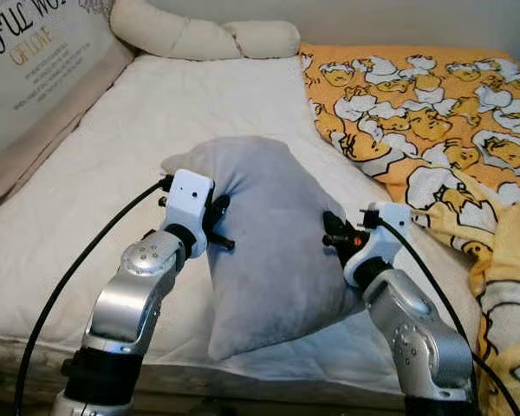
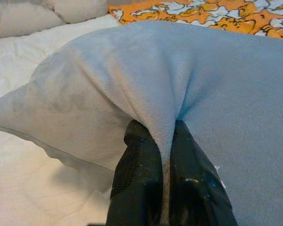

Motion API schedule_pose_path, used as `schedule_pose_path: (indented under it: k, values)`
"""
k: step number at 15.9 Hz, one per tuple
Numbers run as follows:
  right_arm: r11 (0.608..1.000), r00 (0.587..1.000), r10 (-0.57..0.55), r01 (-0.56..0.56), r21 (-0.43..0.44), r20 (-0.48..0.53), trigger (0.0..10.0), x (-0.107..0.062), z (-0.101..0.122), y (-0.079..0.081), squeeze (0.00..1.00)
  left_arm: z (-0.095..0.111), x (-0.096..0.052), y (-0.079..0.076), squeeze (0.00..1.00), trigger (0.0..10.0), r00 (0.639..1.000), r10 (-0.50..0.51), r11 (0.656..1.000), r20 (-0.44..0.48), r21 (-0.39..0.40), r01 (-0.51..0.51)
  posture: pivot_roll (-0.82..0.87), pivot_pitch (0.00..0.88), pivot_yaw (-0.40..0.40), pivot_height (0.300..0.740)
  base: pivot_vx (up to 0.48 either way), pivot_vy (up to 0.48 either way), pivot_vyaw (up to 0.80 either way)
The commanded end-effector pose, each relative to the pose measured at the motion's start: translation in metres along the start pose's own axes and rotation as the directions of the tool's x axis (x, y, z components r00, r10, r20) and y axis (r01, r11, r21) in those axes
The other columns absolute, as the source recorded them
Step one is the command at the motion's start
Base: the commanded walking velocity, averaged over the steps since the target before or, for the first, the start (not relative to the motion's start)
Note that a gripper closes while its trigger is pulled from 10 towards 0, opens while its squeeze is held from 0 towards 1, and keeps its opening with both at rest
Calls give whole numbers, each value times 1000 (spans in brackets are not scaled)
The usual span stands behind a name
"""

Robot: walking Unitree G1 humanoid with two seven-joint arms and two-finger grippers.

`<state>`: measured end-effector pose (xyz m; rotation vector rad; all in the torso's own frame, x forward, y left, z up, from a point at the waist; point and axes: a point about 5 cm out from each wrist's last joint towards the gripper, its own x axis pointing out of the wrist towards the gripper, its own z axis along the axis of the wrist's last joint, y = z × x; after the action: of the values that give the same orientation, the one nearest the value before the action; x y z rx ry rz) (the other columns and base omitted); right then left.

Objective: Clean up the room

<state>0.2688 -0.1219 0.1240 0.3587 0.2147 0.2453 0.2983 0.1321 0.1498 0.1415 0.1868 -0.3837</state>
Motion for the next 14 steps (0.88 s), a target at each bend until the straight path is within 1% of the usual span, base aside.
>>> schedule_pose_path:
  k: [1,5,9,12,14]
  values:
    - [999,998,-35,34,13,45,10000,-2,8,-6,0,10,0,4,0,10000,999,18,1000,36,19,-19,-75,0,48,740,0,304,-406]
    - [998,997,-61,61,10,37,10000,-4,4,-9,0,9,3,2,0,10000,999,15,1000,28,18,-16,-76,0,53,740,0,304,0]
    - [999,998,-48,48,8,27,10000,-4,3,-6,0,10,5,2,0,10000,999,19,1000,28,15,-19,-71,0,44,740,0,303,0]
    - [999,999,-34,34,-1,14,10000,-1,2,-6,0,6,1,3,0,10000,999,35,999,18,-2,-35,-53,0,31,740,0,301,0]
    - [1000,1000,-11,11,-18,7,10000,2,3,-3,0,3,-2,3,0,10000,999,39,999,10,-10,-39,-51,0,25,740,0,304,0]
